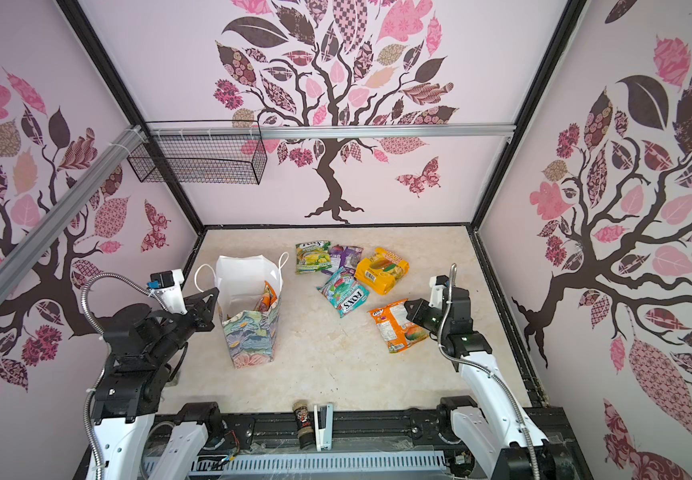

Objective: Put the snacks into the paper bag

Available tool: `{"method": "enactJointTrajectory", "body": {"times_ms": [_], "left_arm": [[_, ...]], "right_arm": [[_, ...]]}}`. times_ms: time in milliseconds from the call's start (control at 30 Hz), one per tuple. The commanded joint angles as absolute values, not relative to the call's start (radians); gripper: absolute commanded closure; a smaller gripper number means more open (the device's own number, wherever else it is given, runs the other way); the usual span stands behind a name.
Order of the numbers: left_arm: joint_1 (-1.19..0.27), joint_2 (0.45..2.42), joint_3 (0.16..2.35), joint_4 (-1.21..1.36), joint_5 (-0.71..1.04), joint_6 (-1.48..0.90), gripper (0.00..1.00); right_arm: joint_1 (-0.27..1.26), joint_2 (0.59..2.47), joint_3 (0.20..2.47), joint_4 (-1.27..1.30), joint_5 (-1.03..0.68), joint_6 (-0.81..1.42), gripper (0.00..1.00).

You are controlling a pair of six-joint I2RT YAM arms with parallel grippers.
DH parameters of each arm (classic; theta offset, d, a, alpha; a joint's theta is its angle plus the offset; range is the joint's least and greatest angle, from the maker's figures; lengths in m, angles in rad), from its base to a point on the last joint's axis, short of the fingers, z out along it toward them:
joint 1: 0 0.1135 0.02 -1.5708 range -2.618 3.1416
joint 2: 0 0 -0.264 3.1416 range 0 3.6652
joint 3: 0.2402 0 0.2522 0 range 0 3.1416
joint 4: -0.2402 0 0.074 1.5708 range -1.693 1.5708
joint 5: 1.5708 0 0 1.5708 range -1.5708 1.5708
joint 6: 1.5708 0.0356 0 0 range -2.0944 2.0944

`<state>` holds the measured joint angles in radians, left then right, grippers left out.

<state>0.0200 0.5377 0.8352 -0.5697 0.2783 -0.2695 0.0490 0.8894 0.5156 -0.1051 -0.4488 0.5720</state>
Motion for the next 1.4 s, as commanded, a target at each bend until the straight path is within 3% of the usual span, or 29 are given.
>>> {"method": "enactJointTrajectory", "body": {"times_ms": [0, 400, 600, 667, 800, 1033, 1367], "left_arm": [[0.023, 0.538, 0.811, -0.535, 0.298, -0.274, 1.00], [0.024, 0.533, 0.814, -0.537, 0.301, -0.270, 1.00], [0.024, 0.532, 0.815, -0.543, 0.301, -0.268, 1.00], [0.024, 0.530, 0.815, -0.543, 0.297, -0.268, 1.00], [0.023, 0.533, 0.813, -0.534, 0.305, -0.272, 1.00], [0.024, 0.538, 0.812, -0.531, 0.309, -0.278, 1.00], [0.023, 0.541, 0.834, -0.572, 0.310, -0.257, 1.00]], "right_arm": [[0.045, 0.866, 0.591, -0.107, -0.501, 0.566, 1.00], [0.091, 0.879, 0.693, -0.144, -0.534, 0.545, 1.00], [0.117, 0.911, 0.747, -0.215, -0.431, 0.507, 1.00], [0.117, 0.929, 0.757, -0.264, -0.359, 0.490, 0.85], [0.117, 0.977, 0.728, -0.327, -0.224, 0.429, 0.78], [0.129, 0.956, 0.527, -0.273, -0.277, 0.526, 0.53], [0.146, 0.984, 0.369, -0.125, -0.289, 0.633, 0.41]]}}
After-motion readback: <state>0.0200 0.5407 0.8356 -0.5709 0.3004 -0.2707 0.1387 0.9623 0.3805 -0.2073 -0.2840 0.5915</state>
